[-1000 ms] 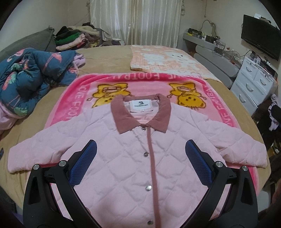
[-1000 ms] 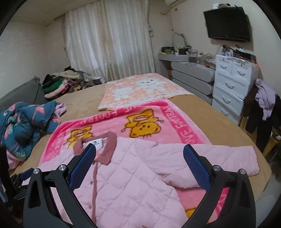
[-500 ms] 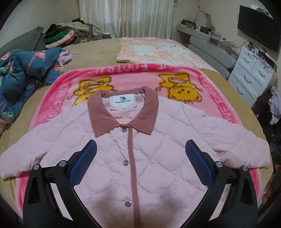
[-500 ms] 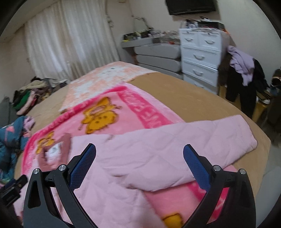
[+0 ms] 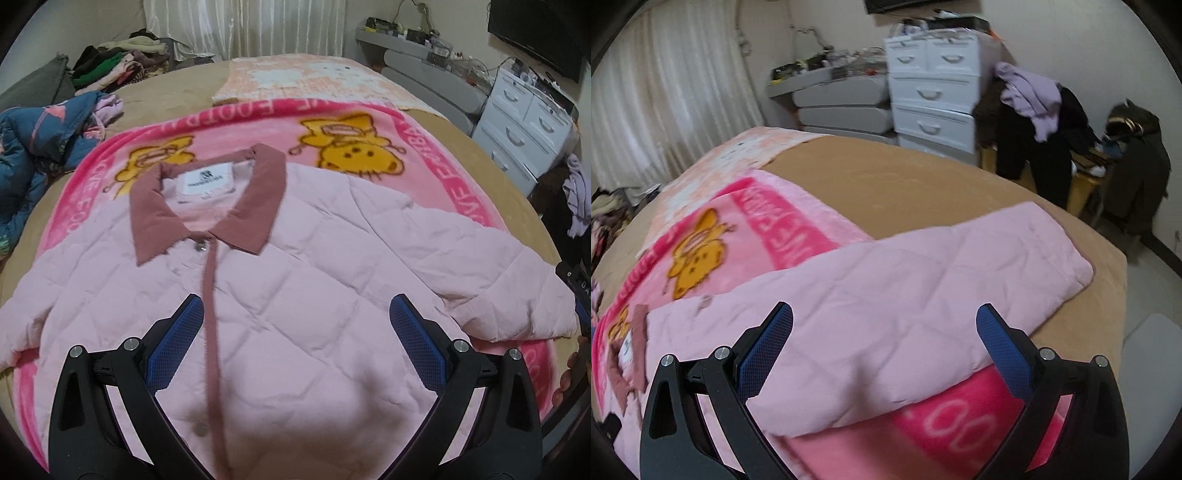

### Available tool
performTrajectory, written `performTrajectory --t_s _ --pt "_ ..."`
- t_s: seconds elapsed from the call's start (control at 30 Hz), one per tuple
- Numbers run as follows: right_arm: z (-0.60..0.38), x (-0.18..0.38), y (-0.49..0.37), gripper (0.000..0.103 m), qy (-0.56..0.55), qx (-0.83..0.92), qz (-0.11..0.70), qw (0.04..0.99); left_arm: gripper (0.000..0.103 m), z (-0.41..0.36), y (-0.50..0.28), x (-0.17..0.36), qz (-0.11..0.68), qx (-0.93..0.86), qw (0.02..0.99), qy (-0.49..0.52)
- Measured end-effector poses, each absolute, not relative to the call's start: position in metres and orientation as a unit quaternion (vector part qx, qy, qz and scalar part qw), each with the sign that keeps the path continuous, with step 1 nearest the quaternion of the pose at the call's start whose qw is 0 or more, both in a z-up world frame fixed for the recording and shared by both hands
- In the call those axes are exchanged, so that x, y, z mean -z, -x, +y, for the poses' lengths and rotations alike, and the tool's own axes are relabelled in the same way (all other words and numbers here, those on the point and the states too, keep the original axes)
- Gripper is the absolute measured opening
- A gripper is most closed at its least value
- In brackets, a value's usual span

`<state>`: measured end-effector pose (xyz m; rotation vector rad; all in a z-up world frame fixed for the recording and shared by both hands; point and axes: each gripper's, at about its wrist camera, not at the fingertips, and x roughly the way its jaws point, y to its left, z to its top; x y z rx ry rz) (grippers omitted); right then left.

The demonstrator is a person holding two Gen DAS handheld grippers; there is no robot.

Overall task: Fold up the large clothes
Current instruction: 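Move the right gripper out to the jacket sleeve nearest it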

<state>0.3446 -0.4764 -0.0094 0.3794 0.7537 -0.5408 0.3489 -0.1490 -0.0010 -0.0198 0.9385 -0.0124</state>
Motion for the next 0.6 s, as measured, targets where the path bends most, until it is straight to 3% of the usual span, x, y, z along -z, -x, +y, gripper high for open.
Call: performTrajectory --t_s 0.43,0.6 --pt "-0.573 0.054 -0.323 0.099 -0.265 0.363 0.385 0.806 0.094 -0.177 -0.354 0.028 0.480 0.013 0.877 0.001" --pt "-0.614 0.085 -0.307 0.099 -0.351 0.370 0.386 0.768 0.094 -0.164 -0.358 0.030 0.484 -0.004 0.875 0.004"
